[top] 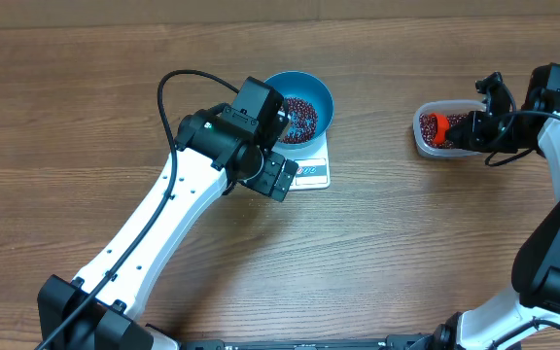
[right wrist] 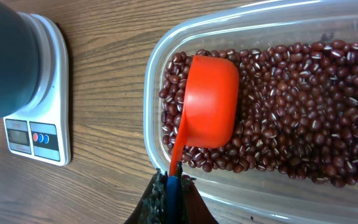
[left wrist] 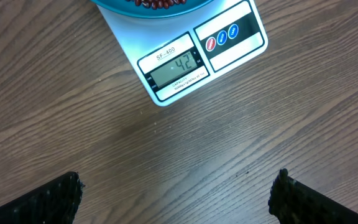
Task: Scoop item into bowl and weigh 150g on scale
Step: 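Drag the red cup through the beans with the right gripper to scoop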
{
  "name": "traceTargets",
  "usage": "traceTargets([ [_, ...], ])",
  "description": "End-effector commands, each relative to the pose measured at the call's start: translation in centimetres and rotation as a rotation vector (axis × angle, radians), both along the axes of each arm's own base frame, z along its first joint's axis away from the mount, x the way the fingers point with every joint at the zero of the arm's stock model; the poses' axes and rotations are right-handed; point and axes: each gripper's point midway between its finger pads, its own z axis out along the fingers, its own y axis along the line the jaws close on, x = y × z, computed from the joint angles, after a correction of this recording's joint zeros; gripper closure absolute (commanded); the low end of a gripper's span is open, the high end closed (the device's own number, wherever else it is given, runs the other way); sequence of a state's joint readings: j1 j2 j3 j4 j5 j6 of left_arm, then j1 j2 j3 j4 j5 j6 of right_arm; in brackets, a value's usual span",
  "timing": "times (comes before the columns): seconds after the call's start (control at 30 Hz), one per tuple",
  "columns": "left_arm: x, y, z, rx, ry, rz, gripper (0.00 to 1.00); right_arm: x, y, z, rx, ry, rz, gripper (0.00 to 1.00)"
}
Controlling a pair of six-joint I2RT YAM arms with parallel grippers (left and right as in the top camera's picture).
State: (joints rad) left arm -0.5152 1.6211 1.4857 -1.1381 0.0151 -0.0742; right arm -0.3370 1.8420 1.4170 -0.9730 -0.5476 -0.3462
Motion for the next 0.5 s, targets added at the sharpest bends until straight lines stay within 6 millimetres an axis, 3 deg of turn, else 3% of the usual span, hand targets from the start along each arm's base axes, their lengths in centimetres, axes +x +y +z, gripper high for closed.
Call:
traceTargets([
  [0.0, 0.05, -0.04, 0.65, -0.002, -0.019, -0.015, 0.0, -0.27, 0.67, -0.05, 0.084, 0.009, -0.005, 0.96],
  [0.47, 0.05, -0.04, 0.65, -0.002, -0.019, -0.015, 0.0, -0.65, 0.6, -1.0, 0.091, 0.025, -0.014, 0.97],
])
